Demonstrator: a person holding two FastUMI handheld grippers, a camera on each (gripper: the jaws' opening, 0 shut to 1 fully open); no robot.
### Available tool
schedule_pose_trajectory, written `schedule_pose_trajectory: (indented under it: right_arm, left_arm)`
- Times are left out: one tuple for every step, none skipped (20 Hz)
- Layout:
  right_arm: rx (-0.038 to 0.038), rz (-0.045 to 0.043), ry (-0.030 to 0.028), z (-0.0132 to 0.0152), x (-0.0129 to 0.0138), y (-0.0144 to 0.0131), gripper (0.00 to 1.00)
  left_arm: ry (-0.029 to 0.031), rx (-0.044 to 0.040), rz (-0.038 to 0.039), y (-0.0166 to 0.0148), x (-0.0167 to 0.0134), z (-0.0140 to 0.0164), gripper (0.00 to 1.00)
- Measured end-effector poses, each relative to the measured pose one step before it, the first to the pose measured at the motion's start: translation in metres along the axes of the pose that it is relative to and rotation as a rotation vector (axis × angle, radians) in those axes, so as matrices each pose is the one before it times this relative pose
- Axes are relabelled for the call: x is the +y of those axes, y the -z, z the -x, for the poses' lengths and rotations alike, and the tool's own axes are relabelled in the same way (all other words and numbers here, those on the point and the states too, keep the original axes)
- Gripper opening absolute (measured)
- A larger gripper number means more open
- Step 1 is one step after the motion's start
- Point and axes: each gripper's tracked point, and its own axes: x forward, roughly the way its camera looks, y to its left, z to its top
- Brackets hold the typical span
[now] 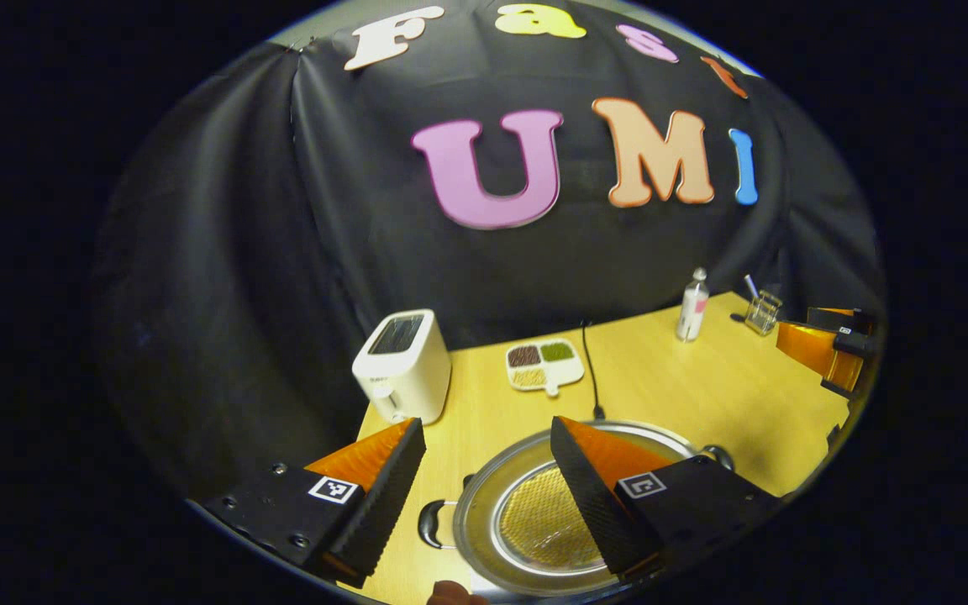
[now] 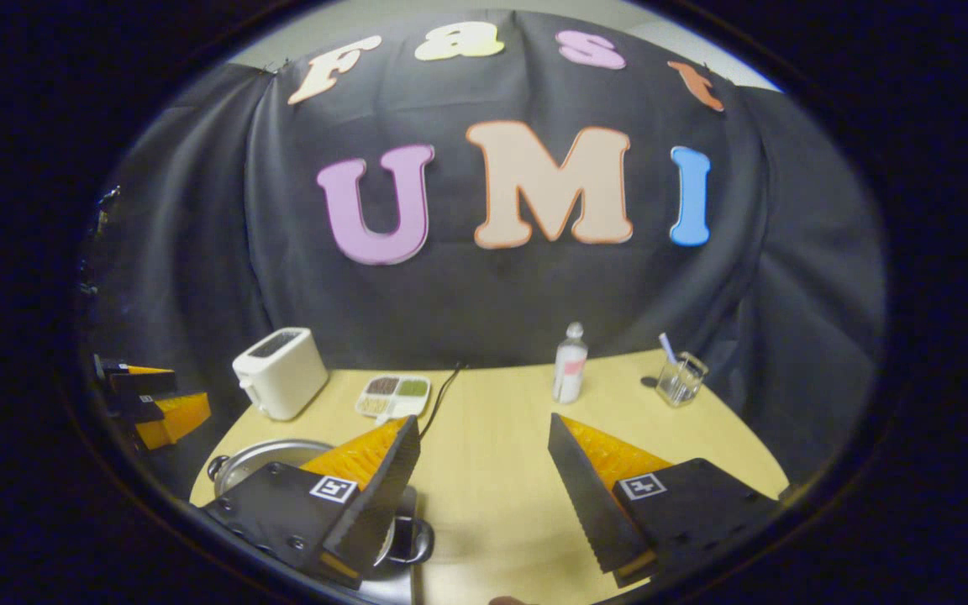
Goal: First push the handle of the pot to place it horizontally, then grasp the pot with both hands and set it on the induction cooktop.
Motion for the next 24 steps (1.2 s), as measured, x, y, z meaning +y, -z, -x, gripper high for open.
schedule_pose_trajectory:
  right_arm:
    - [-0.04475, 0.01288, 0.00180, 0.00425, -0.01023, -0.01889, 0.97]
    - [-0.03568, 0.00719, -0.00747, 0.00349, -0.00895, -0.01676, 0.94]
    - [-0.02651, 0.00332, -0.01265, 0.00461, -0.00754, -0.01528, 0.94]
    - [-0.02744, 0.00115, -0.01689, 0.00358, -0.00795, -0.01311, 0.96]
    - [-0.02845, 0.00324, -0.01506, 0.00085, -0.00743, -0.01264, 0.94]
    - [-0.02744, 0.00809, -0.00631, 0.00512, -0.00896, -0.01425, 0.96]
    - [-0.02601, 0.00737, -0.00533, 0.00222, -0.00887, -0.01306, 0.96]
    - [-0.02219, 0.00136, -0.01310, 0.00694, -0.00803, -0.01194, 0.94]
    - [-0.02353, -0.00434, -0.01132, 0.00354, -0.00823, -0.01138, 0.94]
    - [-0.02140, -0.00386, -0.00887, 0.00478, -0.00964, -0.01073, 0.94]
    - [-0.01981, -0.00561, -0.00672, 0.00497, -0.00824, -0.00962, 0.94]
    - [-0.01672, -0.00230, -0.00978, 0.00547, -0.00815, -0.00755, 0.93]
    - [-0.01306, -0.00138, -0.00940, 0.00454, -0.00784, -0.00658, 0.93]
    - [-0.01212, -0.00243, -0.00744, 0.00556, -0.00843, -0.00559, 0.93]
    - [-0.01294, -0.00162, -0.00660, 0.00445, -0.00925, -0.00572, 0.93]
    - [-0.01085, -0.00303, -0.00566, 0.00517, -0.00994, -0.00506, 0.93]
    - [-0.00786, -0.00261, -0.01012, 0.00442, -0.00736, -0.00381, 0.96]
    - [-0.00071, 0.00028, -0.01184, 0.00449, -0.00629, -0.00103, 0.93]
    - [0.00017, 0.00178, -0.00985, 0.00302, -0.00630, 0.00068, 0.93]
    - [-0.00333, 0.00160, -0.00878, 0.00363, -0.00648, -0.00076, 0.93]
    - [-0.00374, -0.00109, -0.00506, 0.00226, -0.00551, -0.00053, 0.93]
    - [-0.00146, -0.00342, -0.00663, 0.00438, -0.00497, -0.00107, 0.93]
    - [-0.00570, -0.00488, -0.00475, 0.00235, -0.00376, -0.00240, 0.93]
    - [-0.00755, -0.00411, -0.00154, 0.00156, -0.00501, -0.00305, 0.93]
  left_arm:
    - [-0.00313, -0.03368, 0.00664, -0.01532, -0.01219, 0.00239, 0.96]
    - [-0.00628, -0.03185, 0.00944, -0.01608, -0.01019, 0.00396, 0.96]
    - [-0.01131, -0.02852, 0.01124, -0.01413, -0.01068, 0.00356, 0.96]
    - [-0.01118, -0.02207, 0.01163, -0.01401, -0.01200, 0.00889, 0.96]
    - [-0.00895, -0.02342, 0.01281, -0.01150, -0.01070, 0.00507, 0.96]
    - [-0.00987, -0.02720, 0.01858, -0.01230, -0.01472, 0.00415, 0.96]
    - [-0.00910, -0.01992, 0.01508, -0.00944, -0.01336, 0.00536, 0.97]
    - [-0.00953, -0.02159, 0.00982, -0.01082, -0.01291, 0.00509, 0.96]
    - [-0.01059, -0.02429, 0.00603, -0.01072, -0.01130, 0.00579, 0.96]
    - [-0.01203, -0.02347, 0.00005, -0.01090, -0.01066, 0.00525, 0.96]
    - [-0.01514, -0.02251, 0.00246, -0.01087, -0.00791, 0.00903, 0.96]
    - [-0.01289, -0.02691, 0.00397, -0.01084, -0.00857, 0.00590, 0.96]
    - [-0.00832, -0.02923, 0.00427, -0.00968, -0.00977, 0.00625, 0.96]
    - [-0.00874, -0.03297, 0.00472, -0.01040, -0.00913, 0.00515, 0.96]
    - [-0.00842, -0.02024, 0.00425, -0.00563, -0.00976, 0.00612, 0.96]
    - [-0.00535, -0.00945, 0.00265, -0.00332, -0.00897, 0.00540, 0.96]
    - [-0.00654, -0.00102, 0.00594, 0.00118, -0.00835, 0.00623, 0.96]
    - [-0.00364, 0.00173, 0.00793, -0.00020, -0.00956, 0.00563, 0.96]
    - [-0.00592, -0.00127, 0.00856, 0.00222, -0.01206, 0.01230, 0.96]
    - [-0.00878, -0.00596, 0.01008, 0.00063, -0.00726, 0.00533, 0.96]
    - [-0.00856, 0.00442, 0.00669, 0.00428, -0.00536, 0.00788, 0.96]
    - [-0.00890, 0.00202, 0.00412, 0.00180, -0.00443, 0.00585, 0.96]
    - [-0.00288, -0.00253, 0.00133, 0.00056, -0.00517, 0.00348, 0.98]
    - [-0.00073, -0.00226, -0.00298, -0.00050, -0.00475, 0.00227, 0.98]
